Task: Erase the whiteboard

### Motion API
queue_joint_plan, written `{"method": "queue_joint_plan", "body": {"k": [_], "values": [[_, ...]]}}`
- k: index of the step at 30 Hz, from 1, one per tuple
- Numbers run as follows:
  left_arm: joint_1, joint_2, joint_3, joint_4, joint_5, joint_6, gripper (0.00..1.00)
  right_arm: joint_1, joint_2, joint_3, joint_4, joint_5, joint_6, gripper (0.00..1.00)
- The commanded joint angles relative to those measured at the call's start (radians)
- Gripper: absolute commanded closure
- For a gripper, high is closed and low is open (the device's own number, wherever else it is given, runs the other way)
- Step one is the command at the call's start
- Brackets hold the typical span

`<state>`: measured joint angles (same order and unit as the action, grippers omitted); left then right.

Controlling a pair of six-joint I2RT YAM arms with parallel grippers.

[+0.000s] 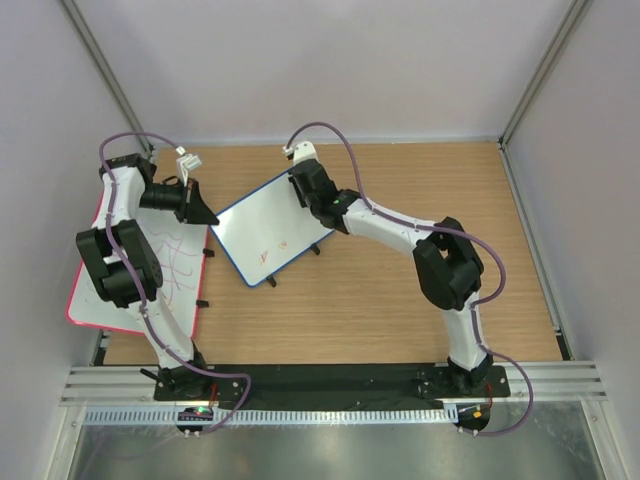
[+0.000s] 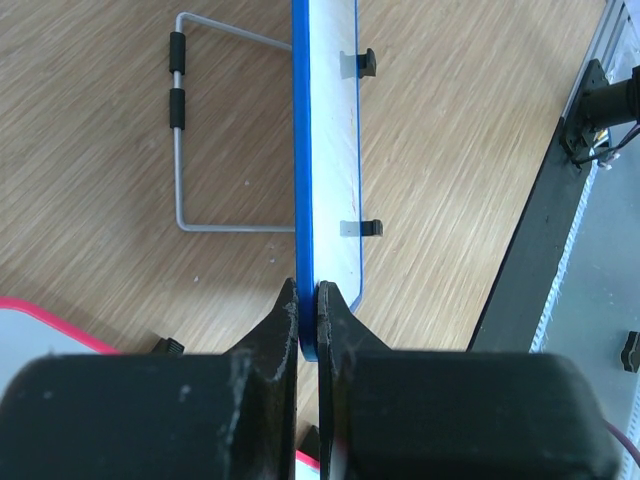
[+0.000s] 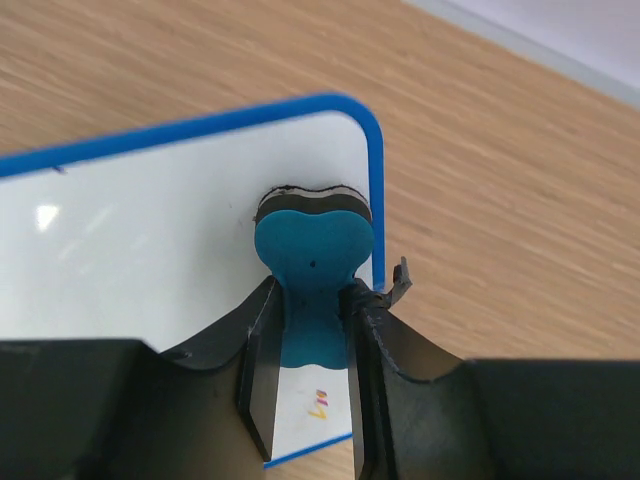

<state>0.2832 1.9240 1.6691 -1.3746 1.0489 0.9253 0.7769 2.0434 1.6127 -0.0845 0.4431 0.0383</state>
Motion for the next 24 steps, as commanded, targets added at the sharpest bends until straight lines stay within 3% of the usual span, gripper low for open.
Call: {"method": "queue_joint_plan", "body": {"k": [1, 14, 19, 24], "values": [[-0.007, -0.031, 0.009, -0.038, -0.027, 0.073, 1.00, -0.007, 0.044, 0.069, -0.037, -0.014, -0.035, 0.99], [-0.007, -0.019, 0.014, -0.041, -0.016, 0.084, 1.00, 0.021, -0.077, -0.376, 0.106, -0.023, 0.115, 0.99], [-0.006, -0.017, 0.008, -0.044, -0.016, 0.087, 1.00, 0.022, -0.075, -0.350, 0.092, -0.011, 0.089, 0.99], [-0.006, -0.017, 0.009, -0.046, -0.023, 0.087, 1.00, 0.009, -0.042, -0.153, 0.016, 0.017, -0.010, 0.99]]}}
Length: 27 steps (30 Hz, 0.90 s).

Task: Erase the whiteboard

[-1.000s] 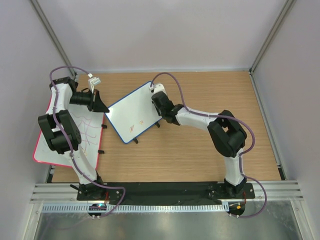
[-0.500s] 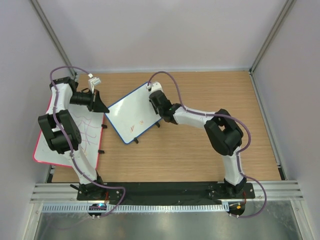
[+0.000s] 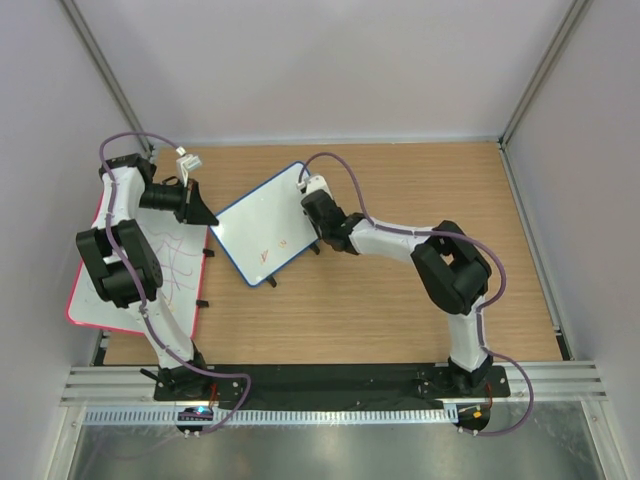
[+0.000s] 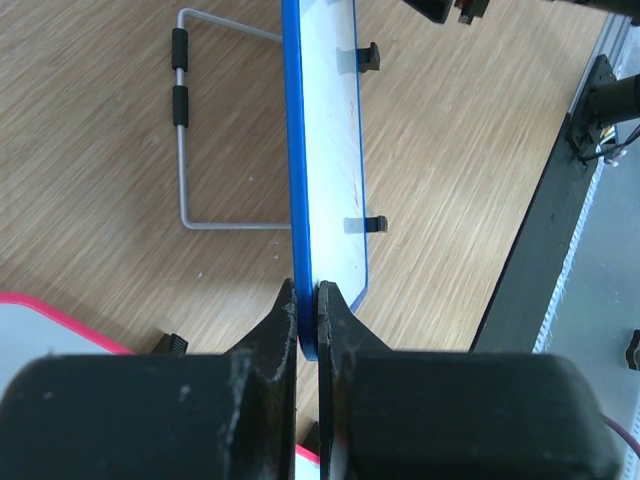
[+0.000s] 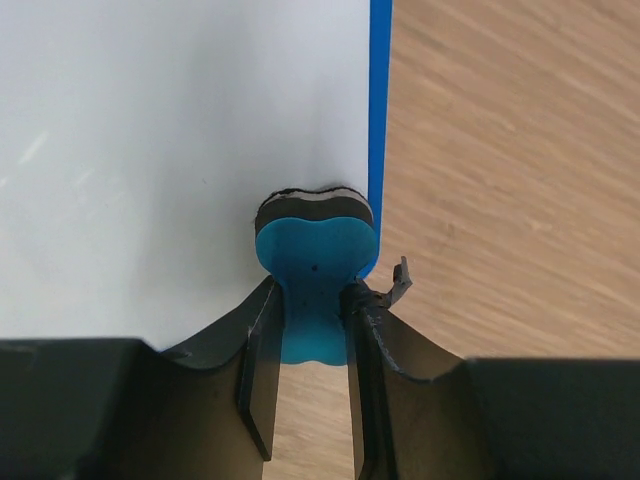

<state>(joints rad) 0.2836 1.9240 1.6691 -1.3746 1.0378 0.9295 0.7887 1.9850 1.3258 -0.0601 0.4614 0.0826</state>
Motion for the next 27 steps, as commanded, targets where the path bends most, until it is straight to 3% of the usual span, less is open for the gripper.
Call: {"method": "queue_joint_plan", "body": {"k": [1, 7, 12, 17, 23, 27], "values": [[-0.006, -0.017, 0.009, -0.044, -0.013, 0.083, 1.00, -0.008, 0.023, 0.169, -0.018, 0.000, -0.066, 0.99], [-0.006, -0.022, 0.011, -0.049, -0.015, 0.081, 1.00, -0.011, 0.095, 0.388, -0.069, -0.036, -0.101, 0.99], [-0.006, -0.026, 0.009, -0.050, -0.007, 0.081, 1.00, 0.041, 0.129, 0.313, -0.003, -0.059, -0.058, 0.99], [-0.006, -0.020, 0.009, -0.055, -0.007, 0.085, 1.00, 0.220, 0.095, 0.159, 0.165, -0.050, -0.041, 0.99], [-0.012, -0.017, 0.011, -0.069, 0.007, 0.080, 1.00, 0.383, 0.158, 0.170, 0.256, -0.041, -0.037, 0.99], [-0.012, -0.025, 0.004, -0.069, -0.001, 0.081, 1.00, 0.399, 0.189, 0.200, 0.266, -0.043, -0.001, 0.99]]}}
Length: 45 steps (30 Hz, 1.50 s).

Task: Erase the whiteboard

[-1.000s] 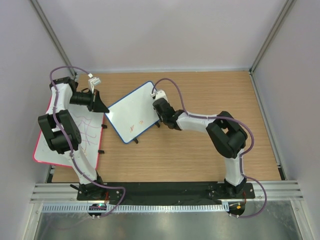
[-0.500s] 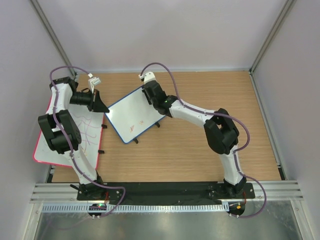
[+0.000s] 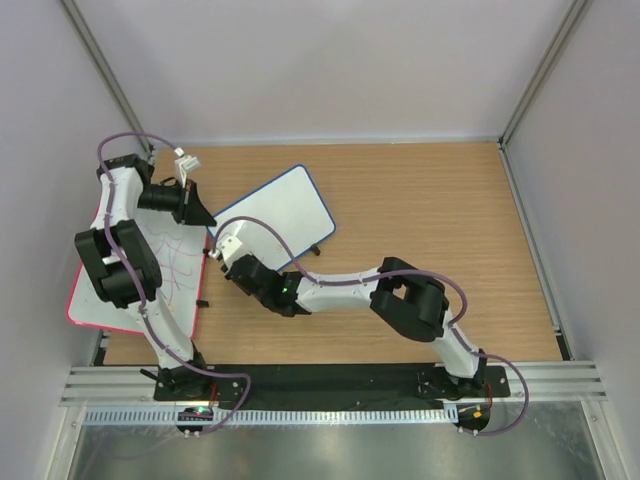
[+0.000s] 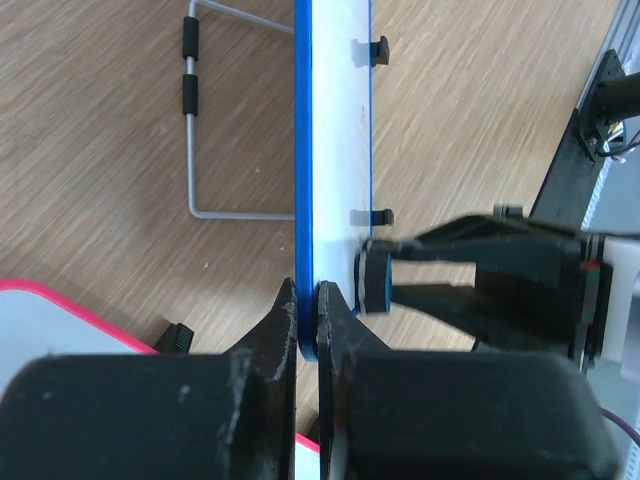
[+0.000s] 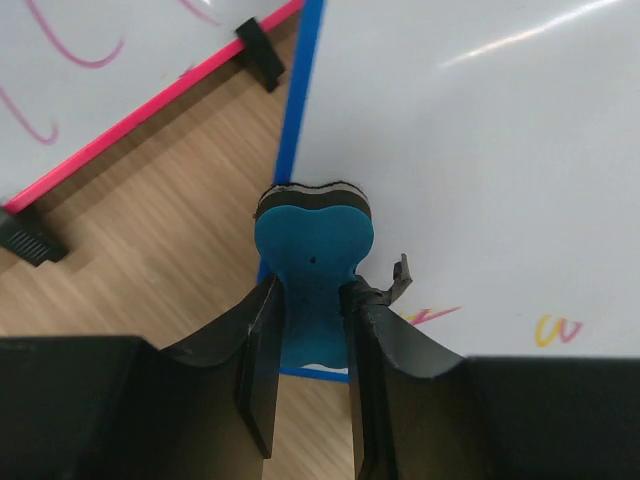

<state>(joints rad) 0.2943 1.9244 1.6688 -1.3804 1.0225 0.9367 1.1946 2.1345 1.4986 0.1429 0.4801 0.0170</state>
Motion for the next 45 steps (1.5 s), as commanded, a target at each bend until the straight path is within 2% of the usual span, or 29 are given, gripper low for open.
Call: {"method": "queue_joint_plan", "body": {"k": [1, 5, 10, 16, 24, 29, 34, 38, 45], "values": [[-0.023, -0.027, 0.005, -0.063, 0.011, 0.073, 1.00, -0.009, 0.042, 0.025, 0.067, -0.052, 0.063, 0.99], [-0.024, -0.030, 0.005, -0.060, -0.002, 0.074, 1.00, -0.048, 0.010, -0.014, 0.046, -0.002, 0.073, 0.99], [-0.023, -0.024, 0.006, -0.055, -0.009, 0.077, 1.00, -0.128, -0.093, -0.167, 0.083, 0.081, 0.109, 0.99], [-0.023, -0.022, 0.008, -0.058, -0.016, 0.085, 1.00, -0.245, -0.143, -0.287, 0.126, 0.092, 0.136, 0.99], [-0.023, -0.021, -0.001, -0.059, -0.015, 0.091, 1.00, -0.247, -0.120, -0.218, 0.083, 0.055, 0.113, 0.99], [-0.027, -0.018, 0.002, -0.060, -0.013, 0.088, 1.00, -0.093, -0.078, -0.146, 0.089, 0.022, 0.046, 0.99], [-0.030, -0.021, 0.002, -0.062, -0.013, 0.086, 1.00, -0.012, -0.013, -0.042, 0.075, -0.031, 0.031, 0.99], [-0.029, -0.030, -0.001, -0.068, -0.021, 0.088, 1.00, -0.039, -0.016, -0.020, 0.069, -0.023, 0.043, 0.99], [-0.027, -0.044, -0.003, -0.065, -0.038, 0.071, 1.00, -0.220, -0.080, -0.078, 0.031, 0.006, 0.116, 0.99]]}}
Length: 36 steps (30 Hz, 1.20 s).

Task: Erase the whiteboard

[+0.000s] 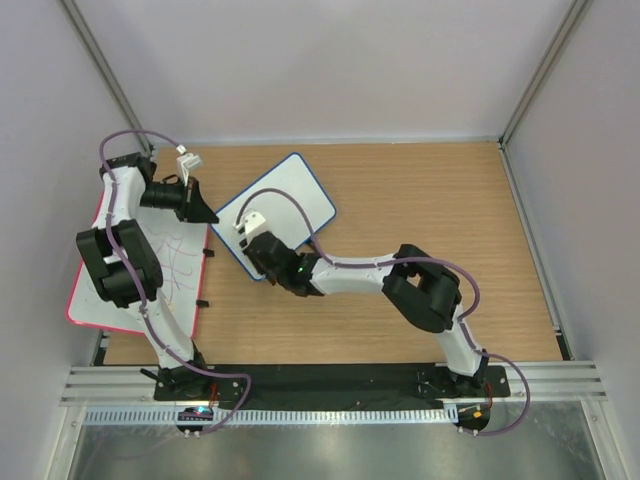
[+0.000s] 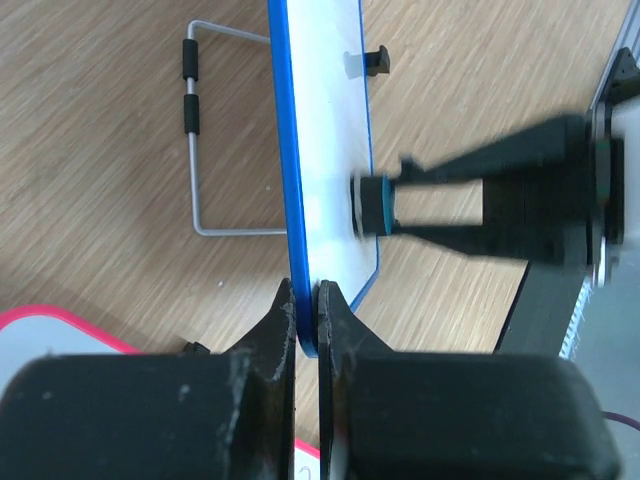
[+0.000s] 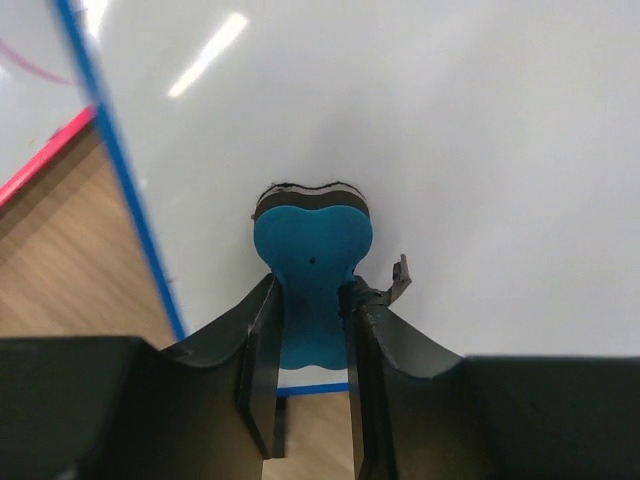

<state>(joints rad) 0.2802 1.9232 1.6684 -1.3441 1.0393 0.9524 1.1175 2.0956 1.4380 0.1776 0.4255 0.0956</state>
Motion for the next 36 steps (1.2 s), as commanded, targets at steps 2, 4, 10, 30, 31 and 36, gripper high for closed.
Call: {"method": "queue_joint_plan", "body": {"k": [2, 4, 10, 30, 31, 36], "values": [[-0.015, -0.044, -0.004, -0.101, -0.064, 0.054, 1.00, -0.179, -0.063, -0.044, -0.012, 0.062, 0.050, 0.99], [-0.015, -0.046, -0.010, -0.101, -0.067, 0.054, 1.00, -0.234, -0.077, -0.063, -0.027, 0.062, 0.058, 0.99], [-0.015, -0.044, -0.002, -0.105, -0.084, 0.055, 1.00, -0.318, -0.190, -0.148, -0.035, 0.076, 0.053, 0.99], [-0.015, -0.053, -0.024, -0.107, -0.134, -0.012, 1.00, -0.344, -0.565, -0.502, -0.569, -0.068, 0.194, 0.98], [-0.015, -0.053, -0.025, -0.102, -0.134, -0.014, 1.00, -0.341, -0.559, -0.520, -0.564, -0.076, 0.208, 0.98], [-0.015, -0.047, -0.036, -0.093, -0.136, -0.024, 1.00, -0.321, -0.507, -0.534, -0.555, -0.076, 0.228, 0.95]]}}
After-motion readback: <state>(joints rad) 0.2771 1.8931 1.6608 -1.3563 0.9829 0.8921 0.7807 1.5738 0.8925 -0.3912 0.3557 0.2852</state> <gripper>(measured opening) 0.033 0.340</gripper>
